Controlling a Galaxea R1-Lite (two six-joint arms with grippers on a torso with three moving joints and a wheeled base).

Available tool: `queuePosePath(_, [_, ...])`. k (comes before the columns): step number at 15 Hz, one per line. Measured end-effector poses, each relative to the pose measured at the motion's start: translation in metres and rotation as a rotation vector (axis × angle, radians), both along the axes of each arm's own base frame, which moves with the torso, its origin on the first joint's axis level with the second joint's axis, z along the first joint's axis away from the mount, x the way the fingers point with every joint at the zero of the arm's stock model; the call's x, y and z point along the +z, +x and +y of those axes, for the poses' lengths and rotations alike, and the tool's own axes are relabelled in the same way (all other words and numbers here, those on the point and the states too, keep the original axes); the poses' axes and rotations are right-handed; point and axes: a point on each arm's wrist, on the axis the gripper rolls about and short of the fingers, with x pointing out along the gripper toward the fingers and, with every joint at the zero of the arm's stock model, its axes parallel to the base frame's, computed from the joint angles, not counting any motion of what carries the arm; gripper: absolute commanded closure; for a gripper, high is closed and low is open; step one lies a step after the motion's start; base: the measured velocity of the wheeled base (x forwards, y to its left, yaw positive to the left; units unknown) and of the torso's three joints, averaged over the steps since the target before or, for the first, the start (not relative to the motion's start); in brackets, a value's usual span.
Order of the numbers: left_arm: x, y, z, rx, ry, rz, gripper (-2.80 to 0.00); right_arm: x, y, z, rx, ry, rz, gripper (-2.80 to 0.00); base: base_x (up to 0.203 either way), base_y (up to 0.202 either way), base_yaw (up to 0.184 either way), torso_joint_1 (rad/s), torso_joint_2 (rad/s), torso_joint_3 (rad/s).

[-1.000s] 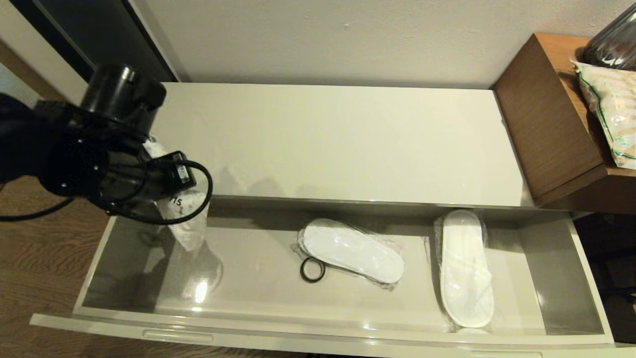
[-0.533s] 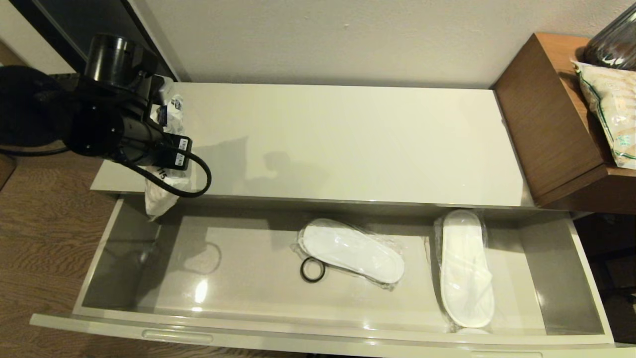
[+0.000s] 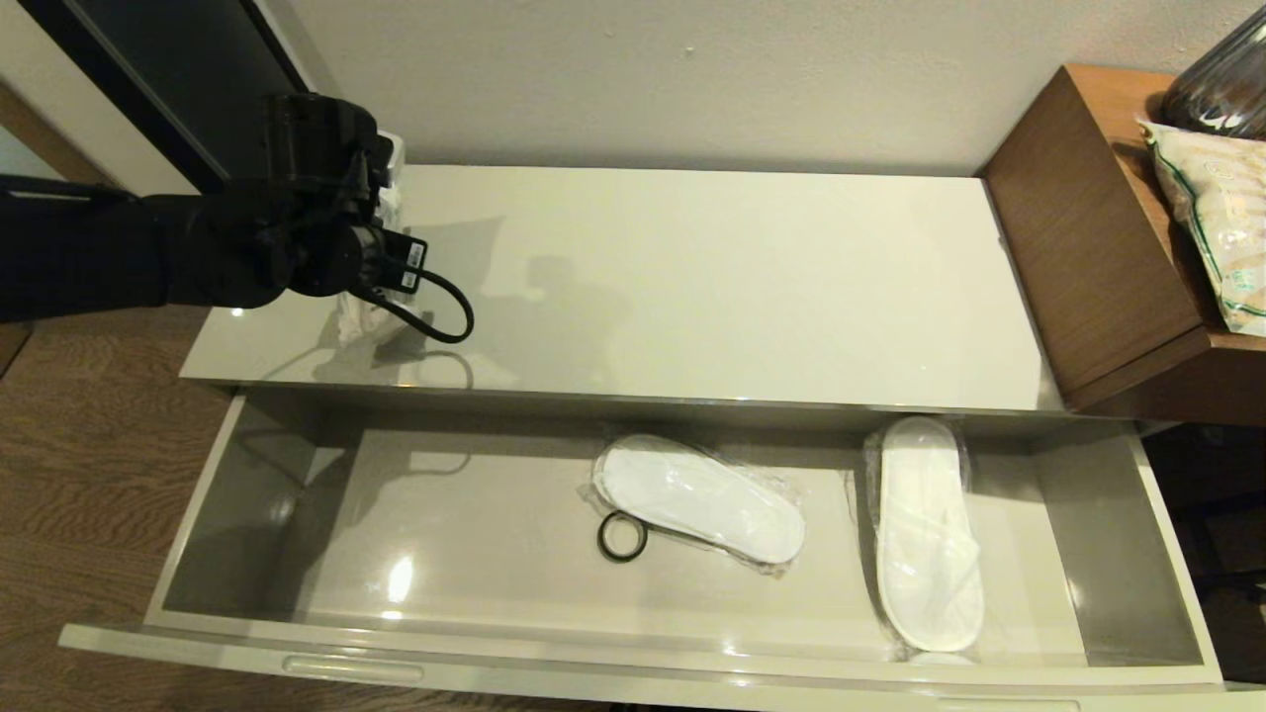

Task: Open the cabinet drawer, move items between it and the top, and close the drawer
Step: Place the tissue on the table, then pick up the tissue on the table

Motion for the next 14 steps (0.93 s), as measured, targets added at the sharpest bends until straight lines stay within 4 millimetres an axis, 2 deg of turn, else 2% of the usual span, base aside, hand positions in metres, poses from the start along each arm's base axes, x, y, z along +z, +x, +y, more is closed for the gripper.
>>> queuePosePath(6, [-0.013, 0.015, -0.007, 0.015, -0.028, 0.002, -2.8, 0.0, 0.0, 0.0, -0.001, 0.0, 0.0, 0.0, 0.0, 0.0, 0.0, 0.0, 0.0, 0.0])
queuePosePath(8, [-0.003, 0.013, -0.011, 0.051, -0.081, -0.052, -2.8, 0.0, 0.0, 0.0, 0.0, 0.0, 0.0, 0.0, 0.0, 0.0, 0.0, 0.0, 0.0, 0.0])
queuePosePath(10, [0.013, 0.002, -0.01, 0.084, -0.12, -0.093, -2.8, 0.0, 0.0, 0.0, 0.0, 0.0, 0.0, 0.0, 0.0, 0.0, 0.0, 0.0, 0.0, 0.0])
queuePosePath(11, [0.024, -0.009, -0.009, 0.092, -0.14, -0.111, -1.09, 0.0, 0.0, 0.0, 0.0, 0.0, 0.0, 0.0, 0.0, 0.0, 0.0, 0.0, 0.0, 0.0])
queuePosePath(12, [0.033, -0.023, -0.007, 0.095, -0.157, -0.113, 0.0, 0.0, 0.0, 0.0, 0.0, 0.0, 0.0, 0.0, 0.0, 0.0, 0.0, 0.0, 0.0, 0.0])
queuePosePath(14, [0.041, -0.058, -0.006, 0.081, -0.177, -0.065, 0.0, 0.0, 0.0, 0.0, 0.0, 0.0, 0.0, 0.0, 0.0, 0.0, 0.0, 0.0, 0.0, 0.0])
